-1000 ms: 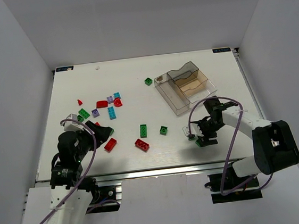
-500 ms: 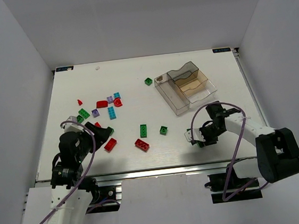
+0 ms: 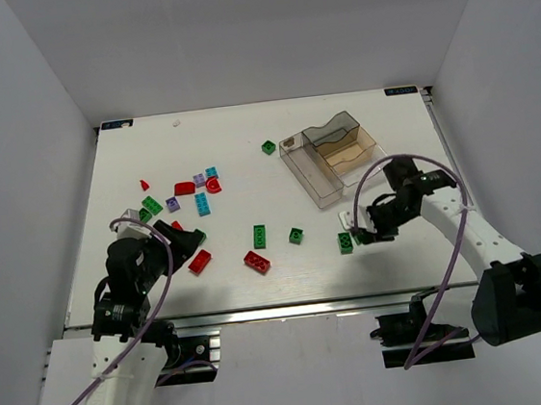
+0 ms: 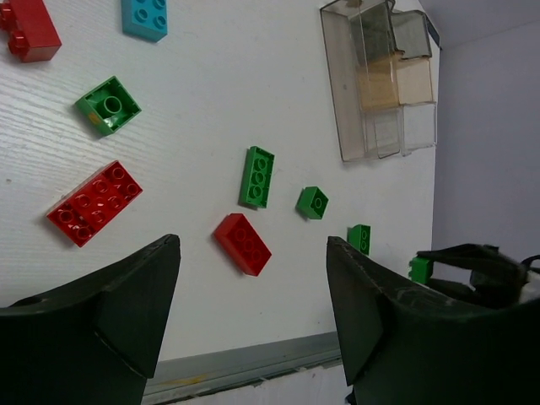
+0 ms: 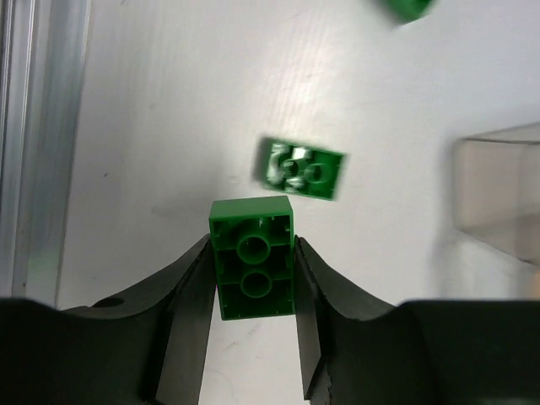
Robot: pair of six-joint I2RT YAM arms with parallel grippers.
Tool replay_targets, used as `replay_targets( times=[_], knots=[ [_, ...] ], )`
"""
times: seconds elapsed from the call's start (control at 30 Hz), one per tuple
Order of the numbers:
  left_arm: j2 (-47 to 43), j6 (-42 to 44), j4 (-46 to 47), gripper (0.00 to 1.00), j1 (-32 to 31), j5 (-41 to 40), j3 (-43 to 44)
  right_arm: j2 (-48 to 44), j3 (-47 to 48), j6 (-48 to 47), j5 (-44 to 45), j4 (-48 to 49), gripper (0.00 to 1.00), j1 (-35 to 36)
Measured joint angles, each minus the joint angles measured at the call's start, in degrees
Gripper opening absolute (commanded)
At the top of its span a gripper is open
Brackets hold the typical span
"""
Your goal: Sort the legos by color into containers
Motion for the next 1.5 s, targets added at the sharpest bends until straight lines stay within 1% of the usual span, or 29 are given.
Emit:
replay_targets(
  times=[0.07, 0.13, 0.23, 0.37, 0.47, 0.57, 0.7, 0.87, 1.0, 1.13, 1.2, 1.23, 1.3, 1.33, 1.5],
  knots=[
    [1.2, 0.3, 0.9, 0.78, 0.0, 1.2, 0.1, -0.7, 4.5, 4.1, -2.7, -0.9, 0.0, -0.2],
    [3.5, 1.0, 2.0, 0.76, 0.0, 2.4, 0.4, -0.6, 8.3, 11.7, -5.3, 0.6, 0.0, -0.3],
    [8.3, 2.2, 4.2, 0.75, 0.0, 4.7, 1.2, 0.6, 12.6, 27.8, -7.3, 8.7, 0.0, -0.3],
    [13.2, 3.1, 7.6, 0.74, -0.1, 7.7, 1.7, 6.3, 17.8, 48.2, -4.9, 21.2, 0.0, -0.3],
    [14.6, 3.4, 9.4, 0.74, -0.4, 9.0, 1.7, 13.3, 23.2, 59.2, -1.0, 28.9, 0.0, -0.3],
    [14.4, 3.5, 10.5, 0.74, -0.5, 9.6, 1.8, 21.0, 28.9, 65.3, 2.4, 33.8, 0.0, -0.3],
    [13.2, 3.3, 10.5, 0.75, -0.7, 9.7, 1.9, 30.1, 35.9, 70.1, 5.9, 37.7, 0.0, -0.2],
    [11.5, 2.4, 10.4, 0.76, -0.7, 9.7, 1.9, 40.5, 45.0, 73.8, 8.5, 39.0, 0.0, -0.2],
    [11.4, 1.5, 10.3, 0.76, -0.7, 9.7, 1.9, 45.3, 49.2, 75.1, 8.7, 39.3, 0.05, 0.4],
    [12.5, 1.0, 10.3, 0.77, -0.7, 9.7, 2.2, 47.4, 50.4, 75.4, 8.4, 39.2, 0.15, 2.2],
    [13.4, 0.8, 10.3, 0.77, -0.7, 9.7, 2.6, 48.7, 51.3, 75.4, 8.0, 39.3, 0.17, 3.2],
    [13.9, 0.7, 10.3, 0.77, -0.7, 9.7, 2.8, 49.4, 51.6, 75.4, 7.9, 39.3, 0.22, 3.8],
    [14.9, 0.6, 10.6, 0.77, -0.7, 9.7, 3.2, 50.5, 51.8, 75.4, 7.8, 39.2, 0.28, 4.7],
    [15.5, 0.6, 10.6, 0.77, -0.7, 9.7, 3.4, 51.0, 51.8, 75.4, 7.8, 39.2, 0.35, 5.2],
    [18.3, 0.5, 11.7, 0.77, -0.7, 9.8, 4.0, 53.7, 53.0, 75.4, 8.3, 38.9, 0.46, 6.4]
  ],
)
